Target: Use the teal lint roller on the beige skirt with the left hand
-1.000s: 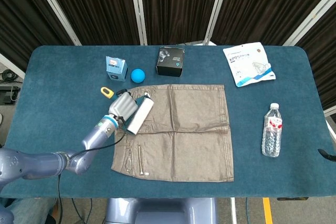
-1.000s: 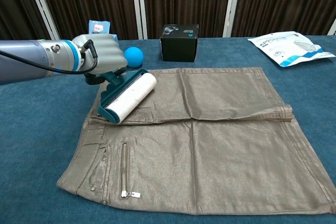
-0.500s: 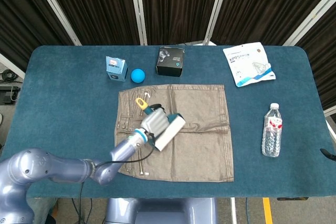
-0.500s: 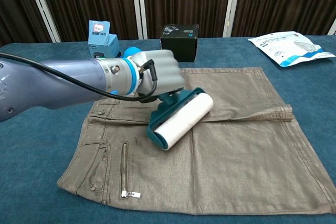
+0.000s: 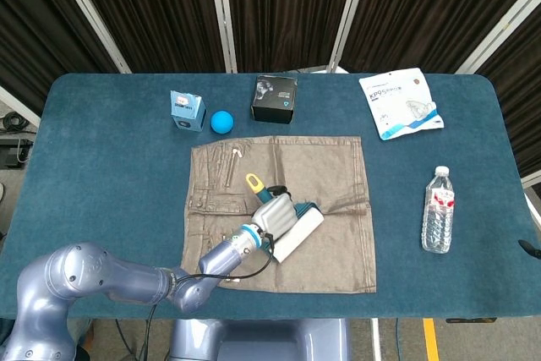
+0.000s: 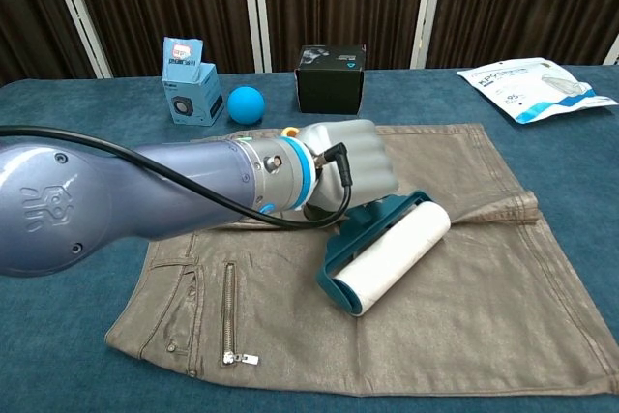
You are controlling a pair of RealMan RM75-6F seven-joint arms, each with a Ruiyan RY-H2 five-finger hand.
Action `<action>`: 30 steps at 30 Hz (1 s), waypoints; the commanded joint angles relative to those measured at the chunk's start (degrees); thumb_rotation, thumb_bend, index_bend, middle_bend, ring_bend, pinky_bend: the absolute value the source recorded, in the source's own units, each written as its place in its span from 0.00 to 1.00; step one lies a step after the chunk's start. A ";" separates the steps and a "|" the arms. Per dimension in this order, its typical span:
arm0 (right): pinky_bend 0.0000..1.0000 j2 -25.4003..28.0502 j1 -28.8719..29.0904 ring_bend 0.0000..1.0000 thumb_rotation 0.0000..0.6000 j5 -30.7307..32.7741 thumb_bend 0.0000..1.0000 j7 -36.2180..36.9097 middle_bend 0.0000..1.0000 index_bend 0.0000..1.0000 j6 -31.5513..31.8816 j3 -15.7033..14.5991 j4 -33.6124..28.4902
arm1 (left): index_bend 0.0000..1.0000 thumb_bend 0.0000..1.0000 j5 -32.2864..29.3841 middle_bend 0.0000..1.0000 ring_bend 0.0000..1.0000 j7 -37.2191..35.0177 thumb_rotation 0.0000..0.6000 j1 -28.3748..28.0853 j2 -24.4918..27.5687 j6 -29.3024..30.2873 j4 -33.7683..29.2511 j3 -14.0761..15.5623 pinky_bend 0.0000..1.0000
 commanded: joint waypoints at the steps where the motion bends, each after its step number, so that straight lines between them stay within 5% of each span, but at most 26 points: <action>1: 0.00 0.01 -0.05 0.00 1.00 0.04 0.00 0.02 0.00 0.00 0.03 -0.01 0.04 | 0.71 0.84 -0.52 0.46 0.39 -0.10 1.00 0.29 0.06 0.27 0.57 0.53 0.45; 30: 0.00 -0.57 0.51 0.00 1.00 -0.47 0.00 -3.88 0.00 0.00 -0.20 -0.57 -1.63 | 0.71 0.84 -1.50 0.46 0.39 -7.18 1.00 10.62 15.24 0.96 3.47 11.33 0.45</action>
